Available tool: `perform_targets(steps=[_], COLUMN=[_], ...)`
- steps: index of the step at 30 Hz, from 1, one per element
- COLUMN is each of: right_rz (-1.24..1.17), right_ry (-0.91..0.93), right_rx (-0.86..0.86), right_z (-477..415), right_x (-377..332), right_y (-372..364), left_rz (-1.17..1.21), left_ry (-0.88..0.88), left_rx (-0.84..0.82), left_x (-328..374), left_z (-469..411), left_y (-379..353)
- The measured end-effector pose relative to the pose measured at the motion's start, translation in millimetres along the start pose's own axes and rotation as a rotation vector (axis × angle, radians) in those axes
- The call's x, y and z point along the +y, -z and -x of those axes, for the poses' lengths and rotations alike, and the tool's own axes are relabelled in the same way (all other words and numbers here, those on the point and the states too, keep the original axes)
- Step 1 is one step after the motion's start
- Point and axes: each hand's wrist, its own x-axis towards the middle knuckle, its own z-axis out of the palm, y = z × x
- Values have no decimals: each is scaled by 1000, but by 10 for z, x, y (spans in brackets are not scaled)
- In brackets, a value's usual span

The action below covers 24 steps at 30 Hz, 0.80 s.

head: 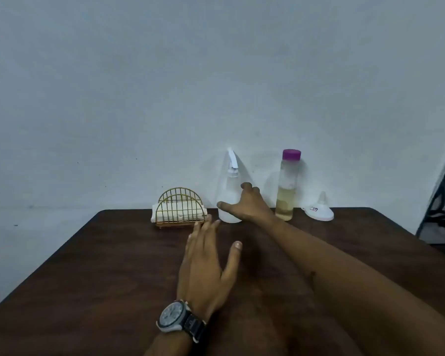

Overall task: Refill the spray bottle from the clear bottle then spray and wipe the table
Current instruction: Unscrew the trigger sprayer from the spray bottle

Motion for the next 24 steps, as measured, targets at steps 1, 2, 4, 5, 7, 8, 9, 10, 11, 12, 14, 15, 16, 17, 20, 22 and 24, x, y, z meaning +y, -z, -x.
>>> perform_targets(steps=[1, 2, 4, 5, 7, 8, 9, 10, 11, 12, 14, 15, 16, 17, 20, 22, 24], right_rz=[2, 7, -18, -40, -72, -74, -78, -87, -97, -103, -95, -83, -74, -78, -99, -121, -140], right_ry=[-6, -20, -63, -69, -51, -37, -35, -36, -33, -28, -9, 5, 19, 31, 56, 68, 80], right_rx=[-5, -5, -13, -5, 36, 63, 79, 83, 83, 77, 61, 53, 41, 26, -26, -52, -66], right_z=[-50, -82, -146, -183, -213, -202, -201, -183, -151, -103, 51, 166, 300, 453, 991, 1385, 1764], right_x=[-21, -39, -21, -1, 42, 54, 75, 90, 98, 106, 133, 149, 172, 198, 269, 295, 309], right_y=[-60, -105, -206, -263, -335, -340, -343, -337, -320, -298, -235, -192, -147, -96, 94, 248, 386], left_rz=[25, 32, 47, 59, 81, 83, 87, 92, 106, 122, 140, 151, 163, 173, 202, 212, 228], left_ry=[9, 8, 12, 18, 32, 41, 44, 45, 46, 46, 53, 58, 67, 73, 88, 88, 89], left_rx=[4, 19, 29, 35, 46, 40, 30, 25, 24, 22, 23, 23, 23, 17, -26, -87, -146], left_x=[-16, -33, -56, -70, -89, -107, -107, -105, -97, -83, -49, -29, -4, 19, 95, 180, 264], left_z=[-7, -12, -13, -9, -3, -15, -18, -13, -12, -13, -13, -8, 0, 8, 71, 142, 231], left_y=[1, -4, -22, -34, -49, -45, -49, -49, -47, -43, -18, -5, 18, 38, 105, 172, 228])
